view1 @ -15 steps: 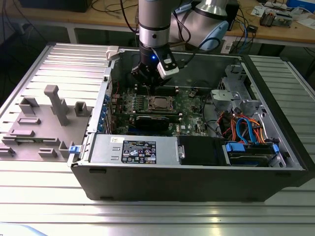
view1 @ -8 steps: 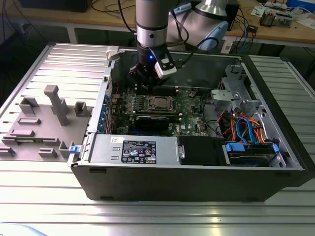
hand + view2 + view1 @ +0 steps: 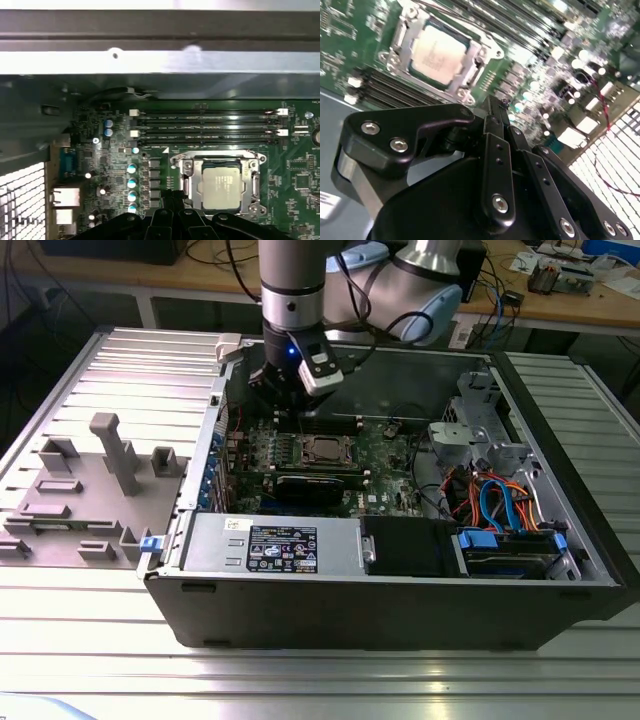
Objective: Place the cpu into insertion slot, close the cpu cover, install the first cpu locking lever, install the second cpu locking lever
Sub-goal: 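Install the first cpu locking lever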
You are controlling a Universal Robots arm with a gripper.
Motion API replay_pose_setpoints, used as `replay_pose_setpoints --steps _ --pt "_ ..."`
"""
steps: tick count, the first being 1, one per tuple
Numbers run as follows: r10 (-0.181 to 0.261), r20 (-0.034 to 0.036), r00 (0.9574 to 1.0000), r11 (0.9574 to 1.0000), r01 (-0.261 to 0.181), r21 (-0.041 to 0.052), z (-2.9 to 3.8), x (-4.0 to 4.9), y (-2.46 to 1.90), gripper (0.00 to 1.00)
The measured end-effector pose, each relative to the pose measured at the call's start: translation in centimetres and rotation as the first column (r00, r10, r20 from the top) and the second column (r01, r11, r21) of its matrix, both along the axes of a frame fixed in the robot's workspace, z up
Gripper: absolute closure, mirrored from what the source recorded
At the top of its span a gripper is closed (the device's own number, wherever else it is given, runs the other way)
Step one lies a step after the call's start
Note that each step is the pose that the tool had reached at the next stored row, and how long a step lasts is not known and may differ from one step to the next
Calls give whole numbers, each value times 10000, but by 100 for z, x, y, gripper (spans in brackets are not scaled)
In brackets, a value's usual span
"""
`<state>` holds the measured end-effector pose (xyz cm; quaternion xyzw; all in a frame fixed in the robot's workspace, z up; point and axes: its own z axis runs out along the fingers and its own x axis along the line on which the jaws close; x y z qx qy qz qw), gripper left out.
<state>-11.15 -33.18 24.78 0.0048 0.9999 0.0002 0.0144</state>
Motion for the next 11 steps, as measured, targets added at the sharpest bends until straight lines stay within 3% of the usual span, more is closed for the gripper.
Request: replay_pose_setpoints --steps 3,6,11 --pt "-1 1 10000 10000 1 0 0 -55 22 89" --pt "3 1 10000 10000 -3 2 0 -68 152 89" --pt "20 1 10000 10000 -20 2 2 -71 252 89"
